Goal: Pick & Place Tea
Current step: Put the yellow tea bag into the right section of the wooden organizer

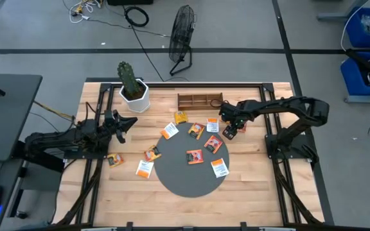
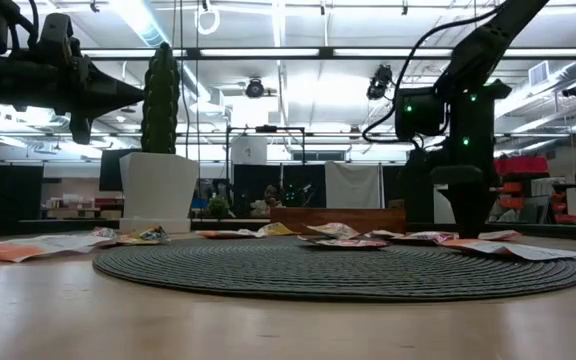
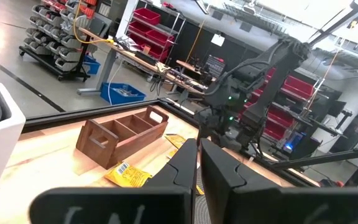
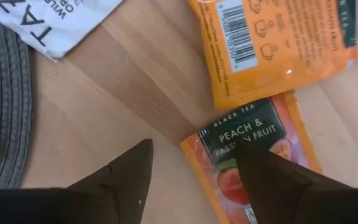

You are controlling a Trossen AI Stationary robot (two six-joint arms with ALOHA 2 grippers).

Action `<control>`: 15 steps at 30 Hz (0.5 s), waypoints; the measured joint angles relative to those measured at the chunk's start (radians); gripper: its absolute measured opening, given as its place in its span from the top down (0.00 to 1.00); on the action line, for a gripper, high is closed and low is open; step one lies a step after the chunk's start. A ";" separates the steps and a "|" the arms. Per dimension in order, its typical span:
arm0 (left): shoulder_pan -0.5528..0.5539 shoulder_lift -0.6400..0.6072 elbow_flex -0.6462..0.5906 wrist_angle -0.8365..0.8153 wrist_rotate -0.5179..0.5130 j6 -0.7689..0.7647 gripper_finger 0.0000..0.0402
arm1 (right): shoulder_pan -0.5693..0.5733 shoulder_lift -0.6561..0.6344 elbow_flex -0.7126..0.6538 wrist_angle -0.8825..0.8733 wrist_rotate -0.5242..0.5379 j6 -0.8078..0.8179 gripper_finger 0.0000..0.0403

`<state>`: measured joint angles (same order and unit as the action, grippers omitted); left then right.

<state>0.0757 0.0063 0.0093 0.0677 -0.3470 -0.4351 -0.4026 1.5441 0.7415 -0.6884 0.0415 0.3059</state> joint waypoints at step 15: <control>0.000 0.000 0.000 0.000 0.000 0.000 0.94 | 0.002 0.012 0.001 0.021 -0.002 0.023 0.97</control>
<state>0.0757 0.0063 0.0093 0.0681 -0.3469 -0.4355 -0.4003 1.5562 0.7425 -0.6678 0.0399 0.3286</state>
